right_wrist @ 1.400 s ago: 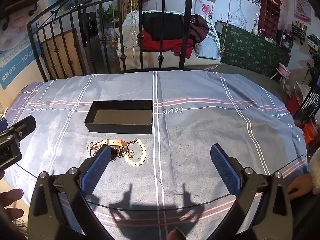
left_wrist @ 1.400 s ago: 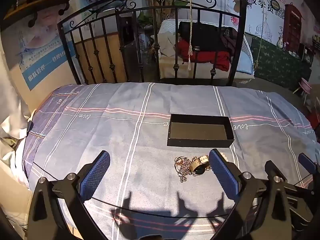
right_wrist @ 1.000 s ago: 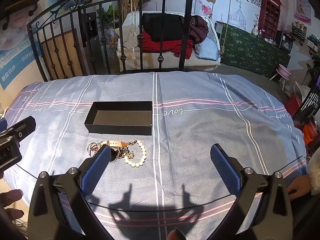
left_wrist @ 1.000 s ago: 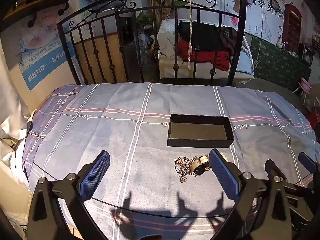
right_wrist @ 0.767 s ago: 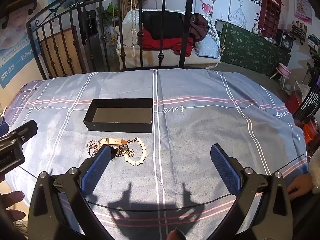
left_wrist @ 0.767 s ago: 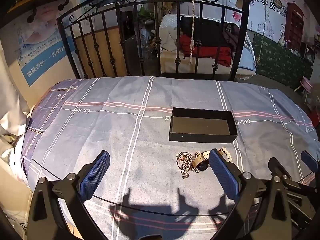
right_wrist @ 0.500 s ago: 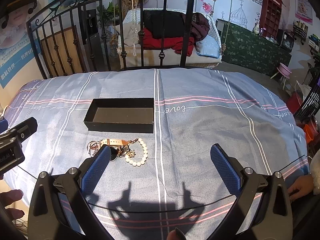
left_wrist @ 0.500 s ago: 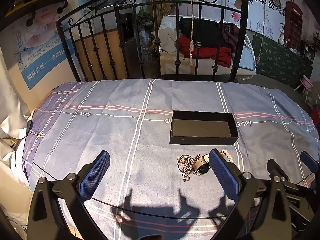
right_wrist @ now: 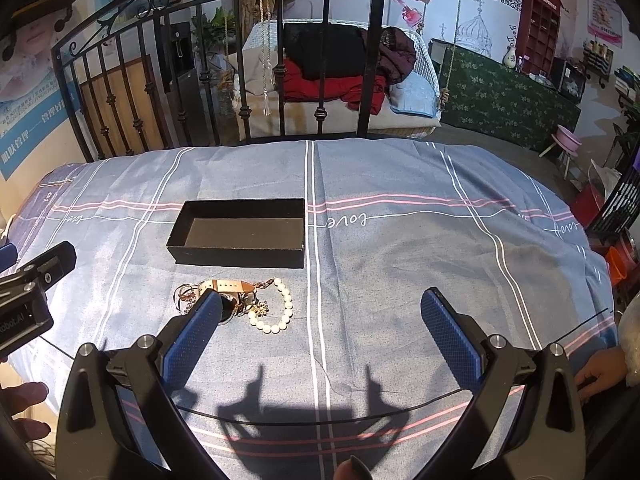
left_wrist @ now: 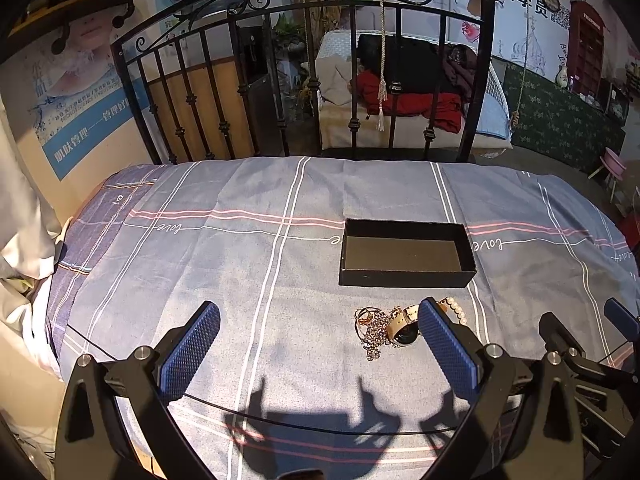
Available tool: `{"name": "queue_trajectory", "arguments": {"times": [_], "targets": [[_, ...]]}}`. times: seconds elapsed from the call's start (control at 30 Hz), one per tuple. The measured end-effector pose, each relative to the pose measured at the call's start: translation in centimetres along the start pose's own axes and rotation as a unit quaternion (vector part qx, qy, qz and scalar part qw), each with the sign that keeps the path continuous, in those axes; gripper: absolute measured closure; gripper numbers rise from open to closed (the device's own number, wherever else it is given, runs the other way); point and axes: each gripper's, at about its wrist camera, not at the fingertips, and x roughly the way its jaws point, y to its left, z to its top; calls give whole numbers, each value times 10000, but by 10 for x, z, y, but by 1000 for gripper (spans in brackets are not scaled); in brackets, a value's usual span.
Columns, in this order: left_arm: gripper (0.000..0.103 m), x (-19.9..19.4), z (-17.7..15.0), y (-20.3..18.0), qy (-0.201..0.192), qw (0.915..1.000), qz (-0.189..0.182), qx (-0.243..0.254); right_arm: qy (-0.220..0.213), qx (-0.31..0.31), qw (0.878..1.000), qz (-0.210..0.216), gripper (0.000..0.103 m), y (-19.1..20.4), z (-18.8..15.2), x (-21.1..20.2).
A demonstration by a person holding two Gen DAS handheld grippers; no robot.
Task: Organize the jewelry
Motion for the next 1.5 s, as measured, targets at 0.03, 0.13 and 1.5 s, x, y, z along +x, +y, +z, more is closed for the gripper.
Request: {"name": "queue_trajectory", "arguments": {"times": [0.03, 0.13, 1.5], "targets": [[6, 0, 0, 0, -8, 10000, 3, 4, -6, -2, 10000, 3, 5, 0, 0, 0], [6, -1, 0, 1, -18, 10000, 10, -4, -7, -5, 10000, -3, 5, 0, 0, 1], [6, 89, -23, 8, 767, 9963, -80, 383, 559, -128, 9983, 106, 5, 30, -23, 77]]}}
